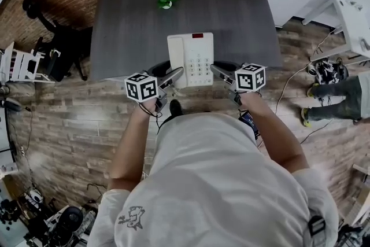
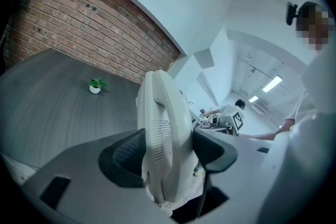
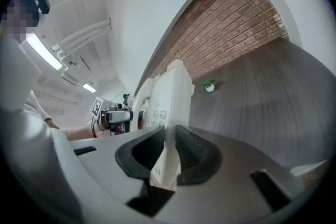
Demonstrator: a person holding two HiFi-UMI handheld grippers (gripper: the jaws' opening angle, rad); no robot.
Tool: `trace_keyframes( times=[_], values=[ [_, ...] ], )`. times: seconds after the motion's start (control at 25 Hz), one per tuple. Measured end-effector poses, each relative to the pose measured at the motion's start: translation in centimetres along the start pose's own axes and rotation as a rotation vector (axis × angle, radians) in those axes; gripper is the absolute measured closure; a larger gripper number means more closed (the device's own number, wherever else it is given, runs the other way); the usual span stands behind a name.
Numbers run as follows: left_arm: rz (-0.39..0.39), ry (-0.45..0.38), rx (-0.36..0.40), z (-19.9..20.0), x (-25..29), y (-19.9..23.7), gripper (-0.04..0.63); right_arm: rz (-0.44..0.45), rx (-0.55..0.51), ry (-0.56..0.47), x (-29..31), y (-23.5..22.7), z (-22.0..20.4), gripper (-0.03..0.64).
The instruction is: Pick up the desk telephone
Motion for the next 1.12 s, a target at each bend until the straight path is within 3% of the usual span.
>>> trace_keyframes(
  times=[0.28, 1.12],
  values=[
    [0.042, -0.017, -0.025, -5.2, -2.1, -2.4, 0.298, 0.039, -0.007, 0.023, -2.1, 2.2, -3.8, 0.546],
    [0.036, 0.045, -0.058, -6.2, -3.6, -2.6, 0.299, 0.028, 0.049, 0.047, -2.2, 4.2, -5.3, 0.548]
  ],
)
Point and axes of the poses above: the fingertips, and each gripper's own axes: x forward along the fingers, y to its left, z out of its top, the point moved 6 cm from there along -x, backward along the fingers, and after that the axes turned 7 degrees about -x, right-handed, at the moved point
